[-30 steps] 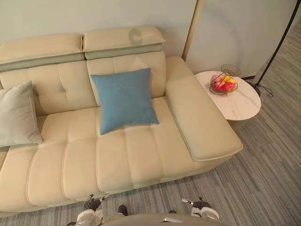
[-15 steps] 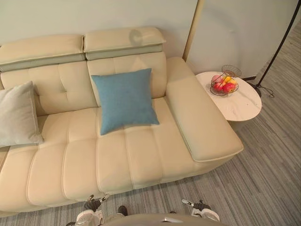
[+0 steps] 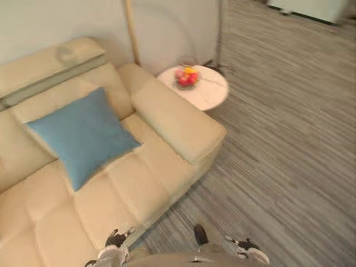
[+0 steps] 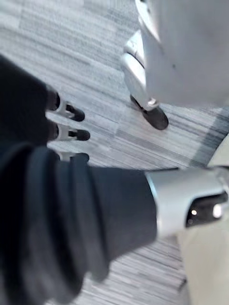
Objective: Pick up cushions and gather them together orderly.
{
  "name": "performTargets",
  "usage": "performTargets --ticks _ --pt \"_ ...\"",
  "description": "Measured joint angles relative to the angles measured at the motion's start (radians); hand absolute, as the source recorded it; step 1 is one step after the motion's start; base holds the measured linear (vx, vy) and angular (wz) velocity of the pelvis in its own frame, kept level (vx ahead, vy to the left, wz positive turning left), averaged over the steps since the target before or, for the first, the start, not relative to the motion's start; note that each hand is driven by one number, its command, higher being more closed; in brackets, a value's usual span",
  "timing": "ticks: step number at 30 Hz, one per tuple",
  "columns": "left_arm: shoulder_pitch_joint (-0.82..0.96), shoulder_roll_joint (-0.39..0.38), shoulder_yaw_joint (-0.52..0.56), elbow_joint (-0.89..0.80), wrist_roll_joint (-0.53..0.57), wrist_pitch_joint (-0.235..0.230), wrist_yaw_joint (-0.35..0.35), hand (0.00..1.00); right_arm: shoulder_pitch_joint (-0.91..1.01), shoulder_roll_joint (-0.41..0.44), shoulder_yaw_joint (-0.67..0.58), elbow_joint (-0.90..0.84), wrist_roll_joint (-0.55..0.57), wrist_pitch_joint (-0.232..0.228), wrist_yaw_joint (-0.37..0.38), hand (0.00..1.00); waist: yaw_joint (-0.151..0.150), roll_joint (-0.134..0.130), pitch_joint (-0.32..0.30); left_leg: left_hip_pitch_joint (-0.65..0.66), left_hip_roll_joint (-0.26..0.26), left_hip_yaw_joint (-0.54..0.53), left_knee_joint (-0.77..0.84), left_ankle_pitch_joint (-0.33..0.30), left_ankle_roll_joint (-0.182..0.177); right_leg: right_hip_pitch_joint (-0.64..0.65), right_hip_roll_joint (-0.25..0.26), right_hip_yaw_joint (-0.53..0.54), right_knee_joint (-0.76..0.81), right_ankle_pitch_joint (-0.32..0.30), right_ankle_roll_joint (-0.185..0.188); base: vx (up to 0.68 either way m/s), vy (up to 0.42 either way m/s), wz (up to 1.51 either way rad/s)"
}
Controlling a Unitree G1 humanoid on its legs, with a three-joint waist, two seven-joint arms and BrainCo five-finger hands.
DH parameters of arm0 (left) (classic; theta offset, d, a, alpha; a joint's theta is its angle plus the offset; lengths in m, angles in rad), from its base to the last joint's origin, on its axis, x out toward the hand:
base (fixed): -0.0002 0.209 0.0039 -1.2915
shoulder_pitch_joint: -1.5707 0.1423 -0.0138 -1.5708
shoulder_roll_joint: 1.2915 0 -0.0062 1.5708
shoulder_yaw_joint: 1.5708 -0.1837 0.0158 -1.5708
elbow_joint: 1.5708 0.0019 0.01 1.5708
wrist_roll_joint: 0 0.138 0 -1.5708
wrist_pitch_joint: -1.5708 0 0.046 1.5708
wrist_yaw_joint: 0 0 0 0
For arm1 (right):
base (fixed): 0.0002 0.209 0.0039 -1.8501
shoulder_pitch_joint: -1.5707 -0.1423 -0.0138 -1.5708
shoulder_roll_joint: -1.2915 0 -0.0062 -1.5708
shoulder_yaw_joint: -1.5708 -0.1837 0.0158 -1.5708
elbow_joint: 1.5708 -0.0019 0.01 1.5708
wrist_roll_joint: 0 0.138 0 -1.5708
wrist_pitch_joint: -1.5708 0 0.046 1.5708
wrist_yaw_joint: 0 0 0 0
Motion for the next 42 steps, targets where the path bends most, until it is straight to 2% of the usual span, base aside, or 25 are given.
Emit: performTargets --ticks 2,3,4,5,6,7,8,10,11,13,14,16,18,19,20,22,24,27,29,31,32,33,35,37,42 --pt "-0.004 -0.010 -0.003 -0.009 0.001 0.001 -0.001 0.00 0.003 0.000 0.007 -0.020 -0.001 -0.002 0.000 0.00 -0.008 0.001 -0.001 0.019 0.002 0.037 0.048 0.002 0.004 -0.001 0.002 -0.233 0.055 -0.021 -0.064 0.18 -0.108 -1.25" --pt "-0.003 -0.015 -0.006 -0.011 0.002 0.000 -0.002 0.00 0.008 -0.002 0.035 -0.029 -0.001 -0.010 -0.001 0.00 -0.010 0.006 -0.002 0.026 -0.001 0.054 0.083 0.017 0.030 0.007 0.008 -0.333 0.047 -0.019 -0.104 0.16 -0.195 -1.33" --pt "0.001 -0.014 -0.009 -0.011 0.004 0.000 -0.003 0.00 0.001 0.003 0.039 -0.031 -0.001 -0.014 0.000 0.00 -0.010 -0.001 -0.006 0.037 -0.005 0.080 0.089 0.029 0.049 0.027 -0.020 -0.448 0.036 -0.143 -0.149 0.11 -0.167 -1.21" --pt "0.002 -0.027 -0.020 -0.010 0.008 0.001 -0.003 0.00 -0.007 -0.009 0.026 -0.032 -0.001 -0.012 -0.001 0.00 -0.006 0.043 -0.007 0.058 0.005 0.118 0.062 0.030 0.059 0.019 -0.062 -0.588 0.112 -0.249 -0.115 0.13 -0.096 -0.90" --pt "0.003 -0.040 -0.053 -0.009 0.012 0.000 -0.004 0.00 -0.022 -0.035 0.024 -0.031 -0.001 -0.013 -0.002 0.00 -0.012 0.060 -0.004 0.069 0.010 0.125 0.039 0.019 0.040 -0.018 -0.146 -0.672 0.279 -0.315 -0.143 0.13 -0.028 -0.59" --pt "-0.001 -0.031 -0.072 -0.004 0.013 0.000 -0.004 0.00 -0.022 -0.040 0.024 -0.029 -0.002 -0.013 -0.002 0.00 -0.025 0.054 -0.004 0.081 -0.011 0.121 0.030 0.009 0.023 -0.019 -0.176 -0.674 0.320 -0.318 -0.098 0.23 -0.098 -0.62" --pt "-0.005 -0.016 -0.083 0.010 0.017 0.002 -0.005 0.00 -0.034 -0.047 0.026 -0.009 -0.012 -0.013 -0.001 0.00 -0.013 0.085 -0.005 0.109 -0.002 0.122 -0.008 -0.004 0.000 -0.032 -0.139 -0.640 0.340 -0.332 -0.072 0.24 -0.184 -0.71" --pt "-0.009 0.001 -0.086 0.028 0.017 0.002 -0.011 0.00 -0.051 -0.040 0.036 0.014 -0.023 -0.014 -0.001 0.00 -0.009 0.067 0.002 0.089 0.023 0.124 0.076 0.017 -0.019 -0.037 -0.107 -0.593 0.324 -0.352 -0.060 0.18 -0.180 -0.80" --pt "-0.011 0.000 -0.087 0.029 0.017 0.003 -0.014 0.00 -0.049 -0.038 0.028 0.023 -0.021 -0.011 -0.002 0.00 -0.013 0.058 0.010 0.018 0.089 0.094 0.293 0.027 -0.001 -0.013 -0.085 -0.563 0.293 -0.353 -0.061 0.12 -0.125 -0.56" --pt "-0.005 -0.002 -0.073 0.029 0.018 0.004 -0.016 0.00 -0.041 -0.034 0.029 0.022 -0.019 -0.011 -0.004 0.00 -0.009 0.062 0.024 -0.089 0.158 -0.011 0.586 0.007 0.024 0.046 -0.044 -0.525 0.254 -0.351 -0.063 0.16 -0.110 -0.66" --pt "-0.006 -0.002 -0.071 0.024 0.018 0.005 -0.016 0.00 -0.039 -0.033 0.029 0.022 -0.019 -0.010 -0.007 0.00 -0.006 0.060 0.033 -0.125 0.165 -0.060 0.663 -0.013 0.013 0.079 -0.031 -0.507 0.246 -0.356 -0.064 0.13 -0.040 -0.74" --pt "-0.004 0.003 -0.075 -0.003 0.017 0.004 -0.016 0.00 -0.034 -0.030 0.031 0.021 -0.019 -0.010 -0.020 0.00 0.004 0.051 0.046 -0.215 0.139 -0.158 0.712 -0.049 -0.004 0.129 -0.021 -0.477 0.241 -0.375 -0.066 0.14 0.010 -0.63" --pt "-0.004 -0.009 -0.068 -0.033 0.013 0.000 -0.017 0.00 -0.031 -0.029 0.027 0.015 -0.017 -0.009 -0.026 0.00 0.021 0.046 0.051 -0.303 0.077 -0.260 0.634 -0.064 0.012 0.162 -0.011 -0.410 0.239 -0.381 -0.057 0.15 0.058 -0.88" --pt "-0.003 -0.023 -0.058 -0.049 0.012 -0.001 -0.016 0.00 -0.032 -0.027 0.019 0.014 -0.017 -0.009 -0.025 0.00 0.044 0.046 0.050 -0.333 0.016 -0.349 0.490 -0.061 0.007 0.169 -0.009 -0.354 0.239 -0.385 -0.043 0.17 0.147 -1.34" --pt "-0.004 -0.032 -0.050 -0.064 0.012 -0.001 -0.016 0.00 -0.032 -0.022 0.018 0.010 -0.017 -0.009 -0.025 0.00 0.051 0.046 0.050 -0.347 -0.028 -0.443 0.363 -0.048 -0.013 0.170 -0.006 -0.314 0.239 -0.388 -0.037 0.18 0.161 -1.59" --pt "-0.001 -0.035 -0.045 -0.063 0.012 0.000 -0.016 0.00 -0.036 -0.012 0.019 0.007 -0.019 -0.012 -0.026 0.00 0.054 0.049 0.045 -0.355 -0.055 -0.574 0.221 0.037 0.001 0.170 0.007 -0.250 0.240 -0.389 -0.023 0.19 0.160 -1.33" --pt "0.003 -0.029 -0.036 -0.062 0.014 0.002 -0.018 0.00 -0.031 -0.001 0.020 0.004 -0.019 -0.012 -0.026 0.00 0.048 0.041 0.026 -0.319 -0.058 -0.541 0.196 0.097 0.024 0.173 0.003 -0.188 0.243 -0.397 0.008 0.30 0.210 -1.00" --pt "-0.004 -0.017 -0.032 -0.061 0.017 0.002 -0.018 0.00 0.007 0.021 0.008 -0.027 -0.019 -0.012 -0.025 0.00 0.046 -0.001 0.001 -0.294 -0.056 -0.438 0.188 0.071 0.056 0.154 -0.021 -0.127 0.248 -0.395 0.037 0.24 0.204 -0.88" --pt "-0.007 -0.008 -0.034 -0.043 0.017 0.003 -0.017 0.00 -0.011 0.047 0.000 -0.028 -0.019 -0.011 -0.024 0.00 0.059 -0.012 -0.004 -0.227 -0.052 -0.320 0.151 0.062 0.071 0.139 -0.088 -0.198 0.291 -0.402 0.064 0.21 0.222 -1.37" --pt "-0.010 0.000 -0.044 -0.019 0.018 0.004 -0.017 0.00 -0.040 0.059 0.022 -0.008 -0.021 -0.011 -0.022 0.00 0.058 -0.007 -0.002 -0.179 -0.052 -0.252 0.152 0.060 0.074 0.141 -0.157 -0.289 0.274 -0.353 0.067 0.09 0.173 -1.42" --pt "-0.011 0.008 -0.064 -0.005 0.018 0.003 -0.017 0.00 -0.061 0.055 0.041 0.020 -0.023 -0.011 -0.022 0.00 0.056 -0.009 -0.006 -0.161 -0.053 -0.253 0.149 0.059 0.075 0.141 -0.158 -0.336 0.252 -0.324 0.064 0.03 -0.016 -1.37" --pt "-0.011 0.013 -0.087 0.015 0.017 0.004 -0.016 0.00 -0.075 0.048 0.043 0.040 -0.026 -0.013 -0.023 0.00 0.055 0.017 -0.019 -0.153 -0.042 -0.259 0.120 0.060 0.075 0.139 -0.148 -0.421 0.196 -0.283 0.051 0.03 -0.039 -1.18" --pt "-0.014 0.010 -0.111 0.018 0.017 0.007 -0.016 0.00 -0.093 0.022 0.064 0.057 -0.033 -0.012 -0.024 0.00 0.051 0.036 -0.016 -0.128 -0.038 -0.245 0.062 0.060 0.074 0.146 -0.136 -0.534 0.131 -0.246 0.022 0.04 -0.065 -0.95" --pt "-0.030 0.003 -0.141 0.020 0.017 0.009 -0.016 0.00 -0.090 -0.007 0.068 0.061 -0.037 -0.012 -0.025 0.00 0.033 0.051 -0.005 -0.111 -0.051 -0.232 0.014 0.073 0.060 0.164 -0.112 -0.528 0.056 -0.203 0.017 0.04 -0.015 -0.51" --pt "-0.026 0.013 -0.155 0.026 0.019 0.009 -0.016 0.00 -0.069 -0.043 0.068 0.089 -0.033 -0.012 -0.034 0.00 0.030 0.045 0.001 -0.085 -0.054 -0.217 0.041 0.082 0.048 0.214 -0.079 -0.442 -0.068 -0.140 0.018 0.01 0.049 -0.53"
